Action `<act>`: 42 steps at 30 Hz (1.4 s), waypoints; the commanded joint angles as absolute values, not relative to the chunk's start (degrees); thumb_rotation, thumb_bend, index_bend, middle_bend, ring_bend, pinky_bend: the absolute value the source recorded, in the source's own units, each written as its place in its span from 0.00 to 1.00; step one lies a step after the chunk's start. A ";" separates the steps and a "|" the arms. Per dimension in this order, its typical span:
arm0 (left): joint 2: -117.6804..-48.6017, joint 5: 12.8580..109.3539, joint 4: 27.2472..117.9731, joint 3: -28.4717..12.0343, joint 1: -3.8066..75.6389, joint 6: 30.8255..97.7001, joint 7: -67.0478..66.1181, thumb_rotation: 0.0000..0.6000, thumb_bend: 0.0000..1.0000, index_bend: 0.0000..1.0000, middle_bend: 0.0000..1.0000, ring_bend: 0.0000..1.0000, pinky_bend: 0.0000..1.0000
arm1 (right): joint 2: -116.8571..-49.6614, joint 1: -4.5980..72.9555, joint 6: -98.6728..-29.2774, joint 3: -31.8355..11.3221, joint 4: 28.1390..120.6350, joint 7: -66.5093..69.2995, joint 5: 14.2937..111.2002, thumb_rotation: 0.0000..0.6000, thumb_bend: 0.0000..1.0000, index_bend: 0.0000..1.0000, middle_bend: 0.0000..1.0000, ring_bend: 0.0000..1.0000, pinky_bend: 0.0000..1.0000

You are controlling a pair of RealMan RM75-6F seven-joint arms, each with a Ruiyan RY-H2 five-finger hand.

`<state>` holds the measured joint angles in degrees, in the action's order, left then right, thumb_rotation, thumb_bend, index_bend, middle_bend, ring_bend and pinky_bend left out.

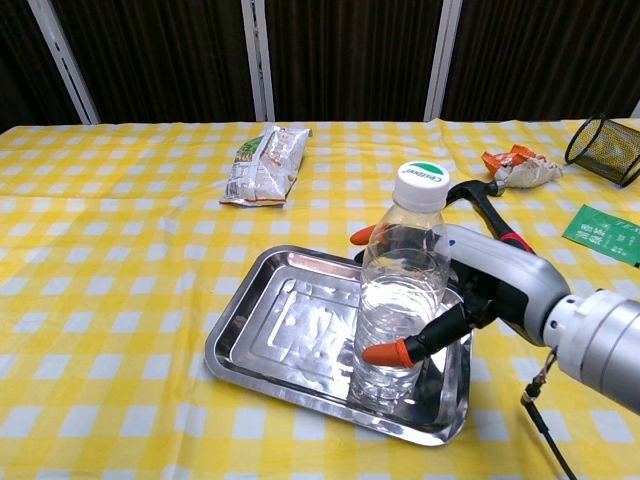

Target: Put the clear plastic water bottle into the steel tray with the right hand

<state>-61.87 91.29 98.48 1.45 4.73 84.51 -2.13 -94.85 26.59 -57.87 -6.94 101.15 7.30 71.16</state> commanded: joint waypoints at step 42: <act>-61.37 90.69 98.98 1.23 3.80 85.90 -2.01 1.00 0.18 0.05 0.00 0.00 0.00 | -71.41 5.61 -87.71 0.53 82.73 -7.08 77.53 1.00 0.07 0.14 0.14 0.00 0.00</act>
